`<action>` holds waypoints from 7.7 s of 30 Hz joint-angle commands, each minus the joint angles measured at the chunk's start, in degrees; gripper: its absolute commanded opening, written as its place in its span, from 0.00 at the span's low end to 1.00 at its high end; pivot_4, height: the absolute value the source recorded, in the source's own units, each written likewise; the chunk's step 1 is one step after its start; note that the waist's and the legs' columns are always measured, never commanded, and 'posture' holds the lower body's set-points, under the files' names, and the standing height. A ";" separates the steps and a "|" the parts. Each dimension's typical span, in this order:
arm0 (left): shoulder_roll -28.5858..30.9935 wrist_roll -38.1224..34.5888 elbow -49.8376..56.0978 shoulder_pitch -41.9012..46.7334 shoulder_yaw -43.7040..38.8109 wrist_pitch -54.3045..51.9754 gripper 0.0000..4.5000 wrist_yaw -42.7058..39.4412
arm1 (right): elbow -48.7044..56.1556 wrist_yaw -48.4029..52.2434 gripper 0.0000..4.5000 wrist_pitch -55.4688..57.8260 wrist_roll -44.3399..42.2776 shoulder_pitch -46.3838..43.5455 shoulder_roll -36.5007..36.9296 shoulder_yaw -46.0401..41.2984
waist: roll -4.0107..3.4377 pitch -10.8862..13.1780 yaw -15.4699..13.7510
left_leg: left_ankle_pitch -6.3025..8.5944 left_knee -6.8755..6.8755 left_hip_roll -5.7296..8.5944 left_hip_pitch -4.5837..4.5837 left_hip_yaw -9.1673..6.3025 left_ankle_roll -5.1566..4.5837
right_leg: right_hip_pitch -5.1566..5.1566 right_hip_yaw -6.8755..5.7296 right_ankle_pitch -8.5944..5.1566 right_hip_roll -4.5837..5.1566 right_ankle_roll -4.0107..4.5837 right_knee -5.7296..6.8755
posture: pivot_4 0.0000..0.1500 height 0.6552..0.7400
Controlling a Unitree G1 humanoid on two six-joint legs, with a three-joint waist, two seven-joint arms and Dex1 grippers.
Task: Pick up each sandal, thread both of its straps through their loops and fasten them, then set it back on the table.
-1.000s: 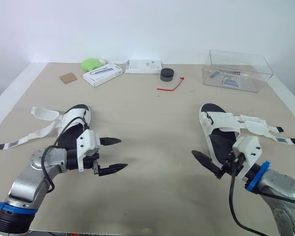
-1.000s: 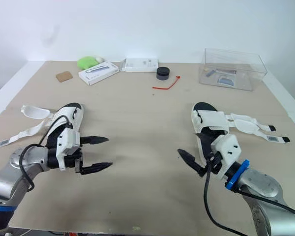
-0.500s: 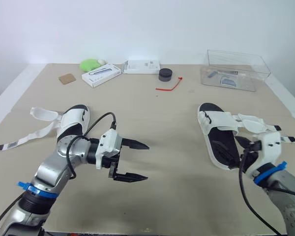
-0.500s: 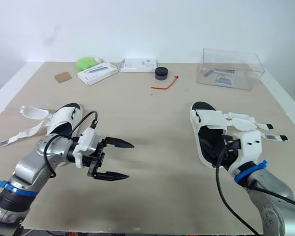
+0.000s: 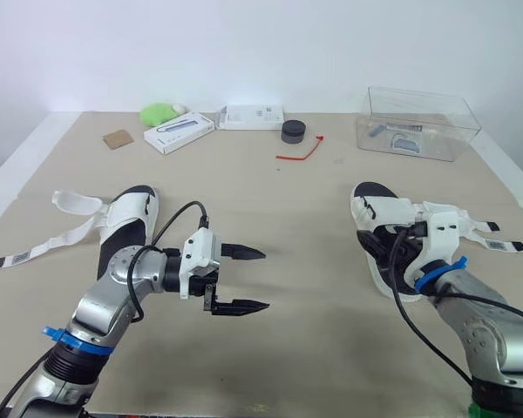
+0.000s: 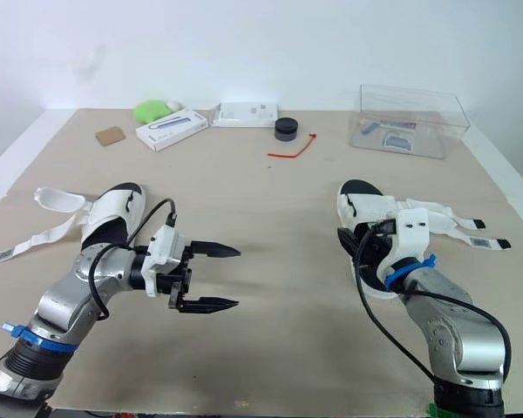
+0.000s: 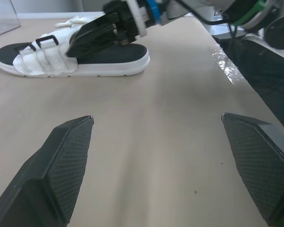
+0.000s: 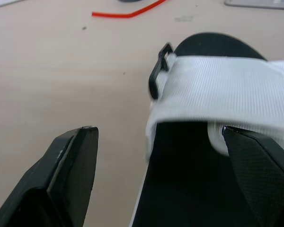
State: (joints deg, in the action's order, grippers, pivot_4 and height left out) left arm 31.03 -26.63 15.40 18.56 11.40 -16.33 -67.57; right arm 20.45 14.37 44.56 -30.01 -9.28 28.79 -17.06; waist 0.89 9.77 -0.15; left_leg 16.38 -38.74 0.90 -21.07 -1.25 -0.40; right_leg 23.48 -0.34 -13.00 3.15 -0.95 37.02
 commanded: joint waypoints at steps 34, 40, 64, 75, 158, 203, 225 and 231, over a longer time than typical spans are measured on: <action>3.08 -2.13 1.59 -1.63 -3.94 0.48 1.00 1.88 | 1.17 27.14 0.01 -8.50 4.44 -4.40 12.83 15.07 | -0.05 0.05 0.37 | 0.01 0.01 -0.06 0.00 0.03 -0.01 | 0.04 0.01 0.00 -0.07 -0.04 -0.03 | 1.00 1.00; 4.59 -1.60 -1.33 0.01 -4.71 2.12 1.00 -0.85 | 2.30 49.22 0.01 -18.61 4.72 -5.28 22.35 22.78 | 0.02 0.09 0.45 | 0.02 0.02 -0.09 -0.01 -0.02 -0.04 | 0.03 -0.06 -0.16 -0.10 -0.30 -0.07 | 1.00 1.00; 9.91 -2.38 -0.36 -4.91 -7.24 2.11 1.00 -4.86 | -9.38 63.45 0.01 -39.28 15.94 -10.37 17.58 33.28 | 0.35 0.29 0.49 | -0.03 -0.05 -0.31 0.04 0.00 0.06 | 0.03 -0.06 0.08 -0.24 0.06 -0.06 | 1.00 1.00; 9.02 -0.76 -3.35 -2.69 -5.35 1.38 0.47 -5.01 | -5.68 65.15 1.00 -31.36 8.32 -7.35 22.48 26.31 | 0.36 0.30 0.16 | -0.03 -0.10 -0.29 0.00 0.01 0.06 | 0.03 -0.05 0.19 -0.23 0.21 -0.06 | 1.00 1.00; 8.31 4.23 -8.36 -0.18 -2.92 5.18 0.00 -6.83 | -31.66 35.69 0.01 -103.34 49.61 -30.20 11.17 33.26 | 0.41 0.35 1.40 | -0.06 -0.04 -0.39 -0.45 0.79 0.12 | 0.86 0.63 0.60 -0.33 0.11 0.06 | 1.00 1.00; 8.32 3.56 -9.98 0.42 -3.08 3.96 0.00 -8.66 | 9.84 29.97 0.56 -5.84 -37.30 -10.25 38.67 28.47 | 0.57 0.41 1.20 | -0.04 -0.13 -0.64 -0.25 1.02 0.06 | 0.75 1.13 0.71 -0.60 0.12 0.05 | 1.00 1.00; 6.05 2.91 -8.95 0.28 -2.87 1.40 0.00 -6.17 | 14.79 -0.29 0.56 16.64 -45.64 -5.11 15.26 26.69 | 0.72 0.40 1.26 | -0.02 -0.70 -0.67 -0.50 1.06 0.02 | 0.77 1.20 0.71 -0.69 -0.43 0.03 | 1.00 1.00; 5.43 3.35 -9.50 0.57 -2.98 1.60 0.00 -5.83 | 12.11 -6.71 0.17 17.93 -51.71 -5.77 11.20 24.55 | 0.72 0.40 1.28 | -0.02 -0.70 -0.71 -0.50 1.07 0.02 | 0.77 1.22 0.72 -0.74 -0.43 0.03 | 1.00 1.00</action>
State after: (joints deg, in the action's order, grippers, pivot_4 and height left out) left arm 36.55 -22.98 5.21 18.54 9.16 -15.39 -73.48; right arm 32.19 8.98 62.44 -79.08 -14.23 40.28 9.77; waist 1.60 10.17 1.13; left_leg 16.36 -39.44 0.19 -21.57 -0.18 -0.37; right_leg 24.25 0.88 -12.28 2.41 -1.37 37.04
